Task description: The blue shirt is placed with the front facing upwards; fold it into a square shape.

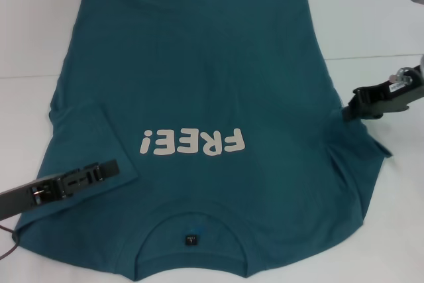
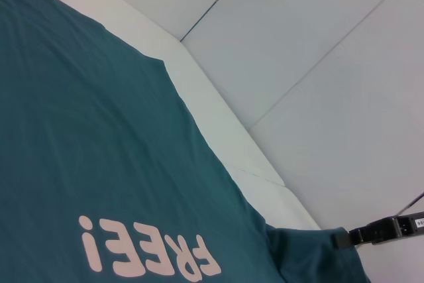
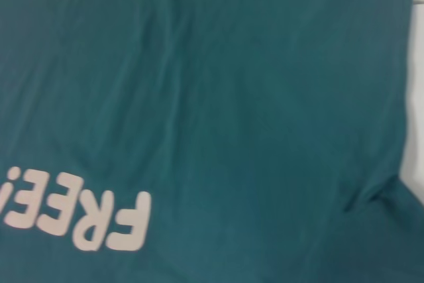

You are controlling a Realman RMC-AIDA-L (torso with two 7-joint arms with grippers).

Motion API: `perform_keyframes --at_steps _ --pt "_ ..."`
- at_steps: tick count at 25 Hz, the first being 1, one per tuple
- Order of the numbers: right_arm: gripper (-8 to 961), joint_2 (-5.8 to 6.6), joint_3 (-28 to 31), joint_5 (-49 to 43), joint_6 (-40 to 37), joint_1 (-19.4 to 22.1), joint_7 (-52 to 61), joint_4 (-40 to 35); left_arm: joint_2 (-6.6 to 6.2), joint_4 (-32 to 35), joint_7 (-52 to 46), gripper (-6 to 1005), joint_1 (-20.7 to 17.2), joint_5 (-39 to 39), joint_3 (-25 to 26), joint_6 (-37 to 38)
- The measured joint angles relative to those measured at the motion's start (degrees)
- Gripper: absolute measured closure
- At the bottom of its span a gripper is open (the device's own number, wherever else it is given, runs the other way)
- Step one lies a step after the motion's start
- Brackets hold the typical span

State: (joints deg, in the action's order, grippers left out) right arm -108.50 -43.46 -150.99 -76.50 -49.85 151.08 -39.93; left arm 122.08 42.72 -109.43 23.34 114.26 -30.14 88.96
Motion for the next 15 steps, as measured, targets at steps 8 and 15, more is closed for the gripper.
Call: perform_keyframes --at_steps 8,15 --pt "905 -2.26 -0.3 -0.3 6.2 -2.5 1.5 3.6 0.07 0.0 0.0 276 0.0 0.0 0.0 -0.5" --pt "902 -2.86 -2.0 -0.3 12.5 -4.2 4.6 7.0 0.26 -0.2 0.0 276 -0.1 0.0 1.1 -0.9"
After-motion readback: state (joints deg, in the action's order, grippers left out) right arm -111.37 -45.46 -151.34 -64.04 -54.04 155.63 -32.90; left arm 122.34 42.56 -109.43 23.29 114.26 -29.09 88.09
